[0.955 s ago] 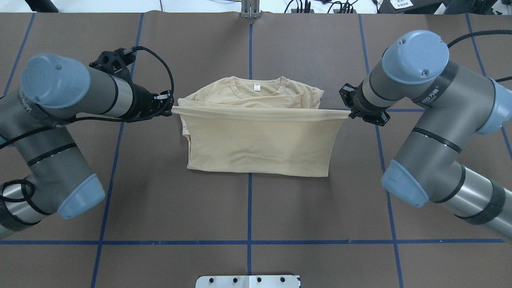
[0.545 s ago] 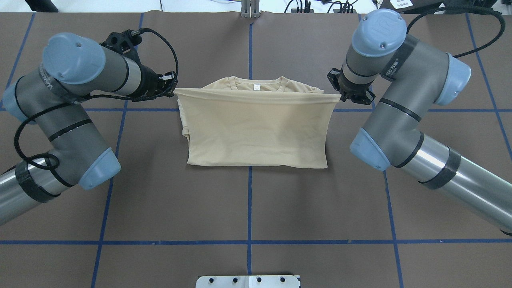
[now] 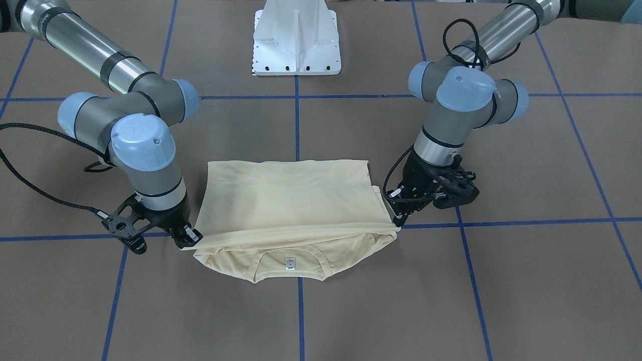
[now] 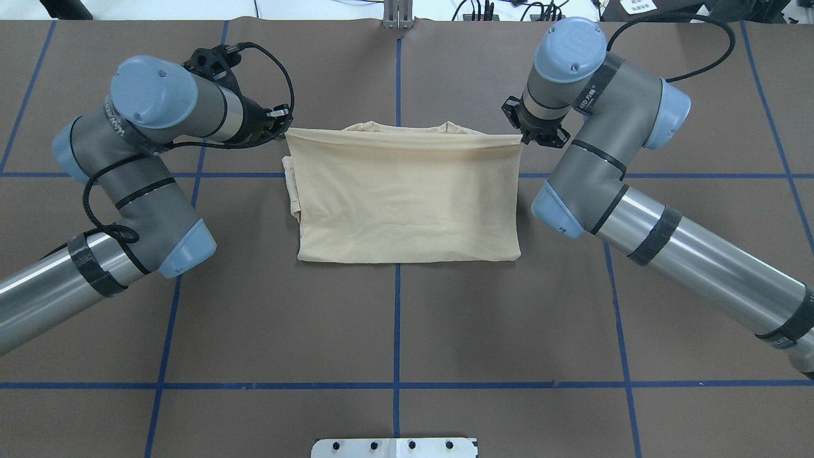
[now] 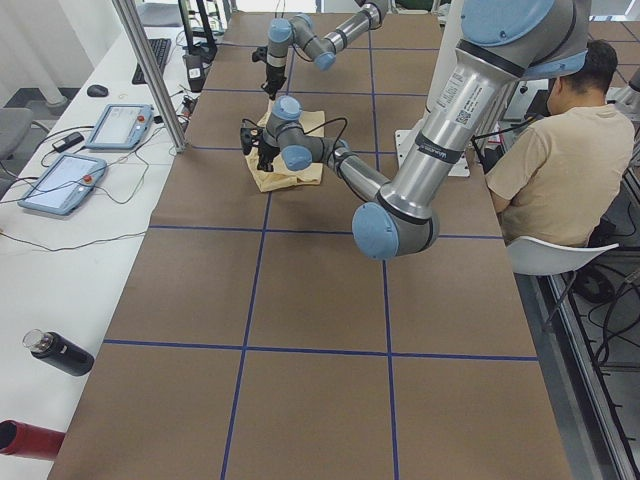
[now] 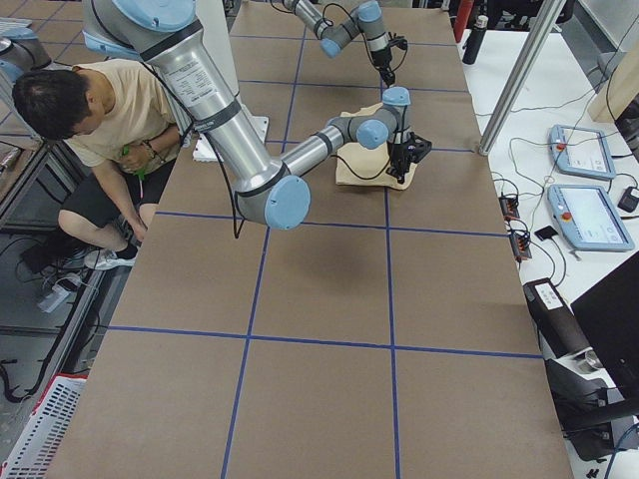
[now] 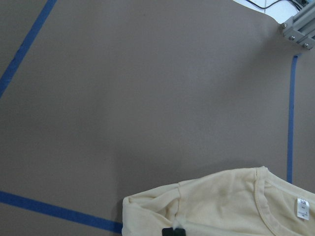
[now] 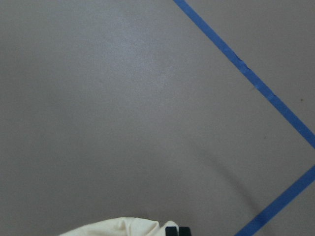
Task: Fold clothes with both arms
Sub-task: 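Release the folded hem and raise both grippers away from the shirt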
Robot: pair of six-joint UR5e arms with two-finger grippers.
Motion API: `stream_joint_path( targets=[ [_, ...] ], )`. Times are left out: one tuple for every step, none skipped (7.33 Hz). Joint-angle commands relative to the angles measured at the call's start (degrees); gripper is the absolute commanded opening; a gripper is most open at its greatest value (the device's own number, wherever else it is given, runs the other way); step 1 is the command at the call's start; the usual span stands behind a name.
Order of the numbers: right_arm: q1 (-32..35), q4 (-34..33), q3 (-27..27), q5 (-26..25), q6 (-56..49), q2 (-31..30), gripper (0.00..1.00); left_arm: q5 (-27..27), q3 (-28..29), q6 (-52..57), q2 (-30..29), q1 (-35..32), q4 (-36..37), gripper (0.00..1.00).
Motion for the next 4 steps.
stream_joint_path(
  targets=[
    [-0.18,0.89,-3.28,0.06,-0.13,1.42,0.00,1.54,5.16,-0.05,-0.60,0.00,-5.24,0.00],
    [-0.27,2.29,-4.59,-0.02,-0.05,1.86,0.00,1.63,6.31,-0.14,-1.30,0.00,-5.35,0.08],
    [-0.27,3.00,-5.47,-0.02,-0.05,1.77,0.00,1.63,7.63,-0.05,-1.92,0.00,-5.43,0.20],
    [-0.27,3.09,-6.27,-0.02,-0.13,2.12,0.27,1.63,8.51,-0.05,-2.01,0.00,-7.00,0.28]
  ],
)
